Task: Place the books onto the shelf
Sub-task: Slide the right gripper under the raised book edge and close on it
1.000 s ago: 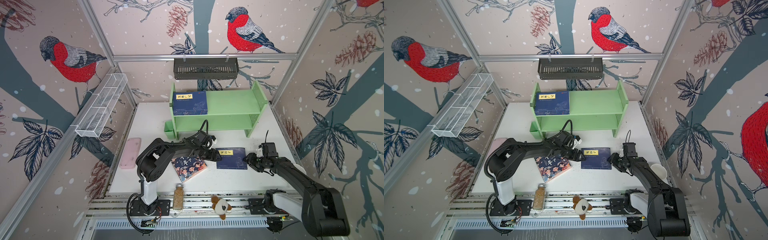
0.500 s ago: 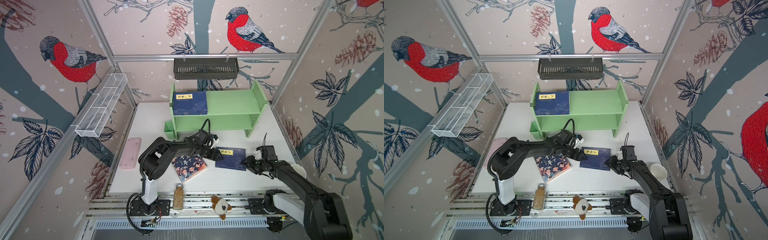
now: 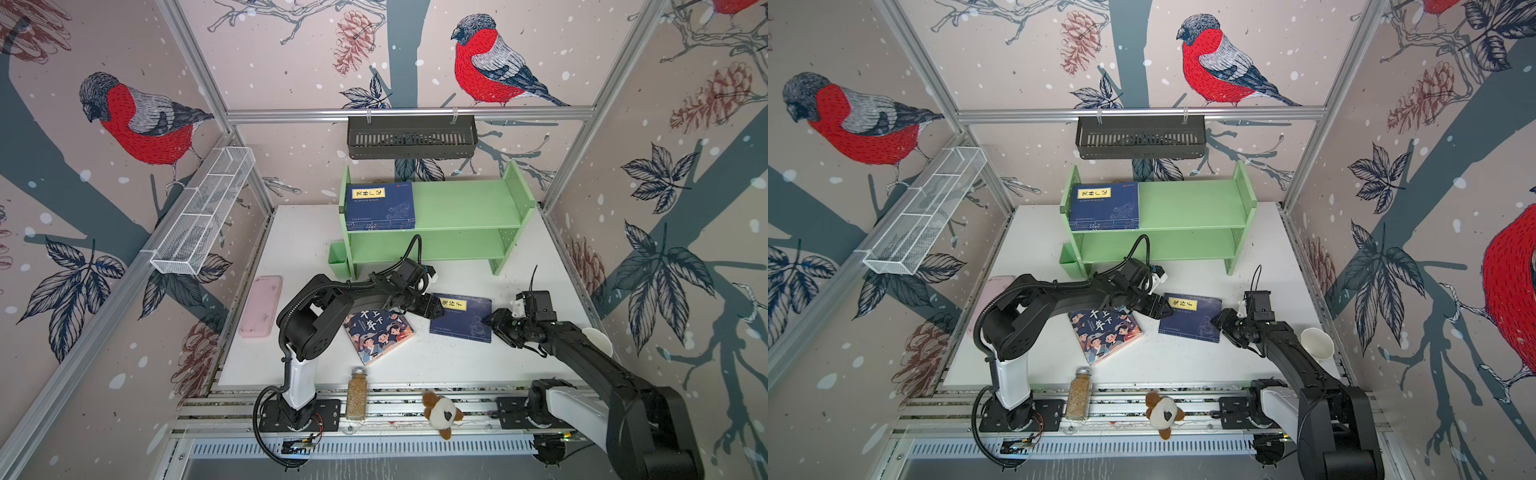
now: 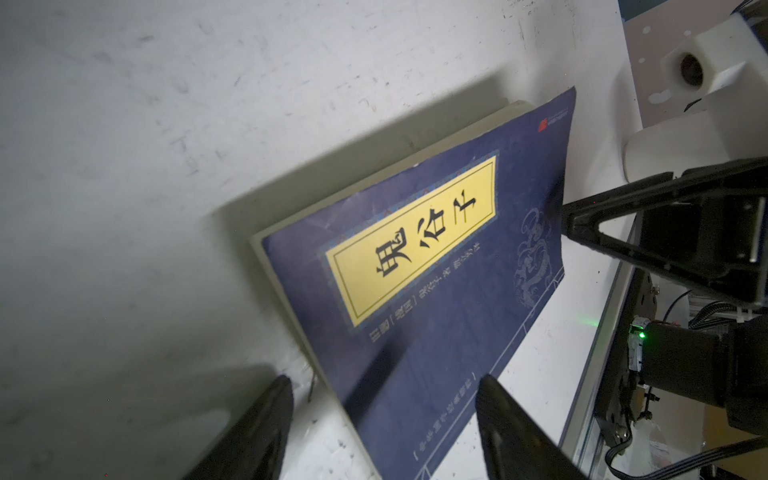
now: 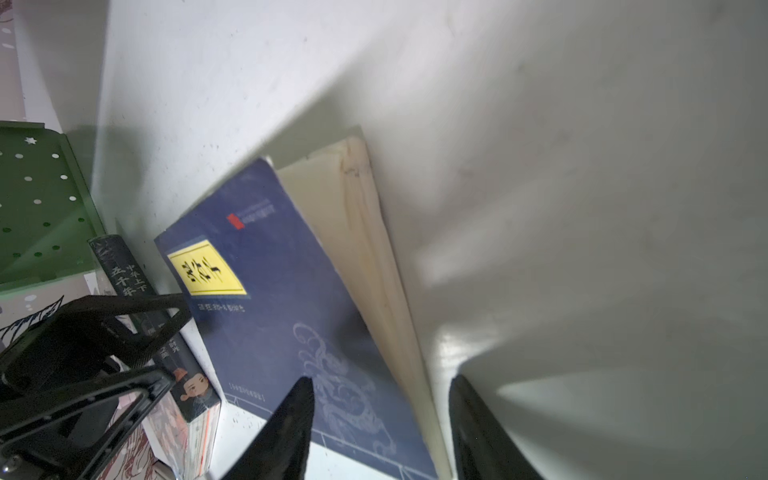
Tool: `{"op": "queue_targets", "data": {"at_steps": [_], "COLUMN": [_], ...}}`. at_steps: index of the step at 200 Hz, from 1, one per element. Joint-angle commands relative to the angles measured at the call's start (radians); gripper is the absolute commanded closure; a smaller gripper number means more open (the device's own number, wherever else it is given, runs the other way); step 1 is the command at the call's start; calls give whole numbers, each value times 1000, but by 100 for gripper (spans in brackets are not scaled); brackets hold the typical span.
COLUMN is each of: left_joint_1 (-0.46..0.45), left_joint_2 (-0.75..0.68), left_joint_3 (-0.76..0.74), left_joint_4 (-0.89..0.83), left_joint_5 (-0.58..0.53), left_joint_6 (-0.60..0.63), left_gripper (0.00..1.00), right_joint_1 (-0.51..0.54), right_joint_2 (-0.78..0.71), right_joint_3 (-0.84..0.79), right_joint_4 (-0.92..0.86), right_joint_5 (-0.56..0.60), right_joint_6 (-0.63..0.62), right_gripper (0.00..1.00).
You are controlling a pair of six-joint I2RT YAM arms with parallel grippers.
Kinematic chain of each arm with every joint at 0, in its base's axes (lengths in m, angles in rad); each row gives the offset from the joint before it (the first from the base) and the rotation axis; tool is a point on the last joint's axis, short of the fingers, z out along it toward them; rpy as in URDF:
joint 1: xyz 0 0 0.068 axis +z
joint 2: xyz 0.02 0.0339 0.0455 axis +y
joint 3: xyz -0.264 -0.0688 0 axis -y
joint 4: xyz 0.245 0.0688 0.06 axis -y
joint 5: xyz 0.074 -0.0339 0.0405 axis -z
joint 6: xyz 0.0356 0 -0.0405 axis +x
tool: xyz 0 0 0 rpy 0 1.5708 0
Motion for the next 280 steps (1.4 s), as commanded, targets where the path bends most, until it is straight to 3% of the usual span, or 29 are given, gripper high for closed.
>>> {"op": "queue_targets", "data": {"at_steps": [1,50,97,182,280], "left_joint_1": [0,0,0,0,1], "left_joint_2": [17,18,25,58,50], "left_joint_3": [-7,-10,-11,24,27], "left_joint_4": [-107,-99,-90,-115,-125], "left_joint_5": [-91,-52,-23,-16,-39], "left_joint_6": [12,25,28,53,87], "left_gripper": [29,29,28,29,29], "right_joint_1": [-2,-11,-9,28,31], "right_joint_2": [4,1,16,-43,-135], "right_joint_3": [-6,-30,-37,-55,-99], "right_joint_4": [-22,42,38,7,75], "right_joint_5": [126,126,26,-103,-167], "right_joint_6": [-2,-5,-37,-48,-51], "right_gripper": [45,44,46,57,70]}}
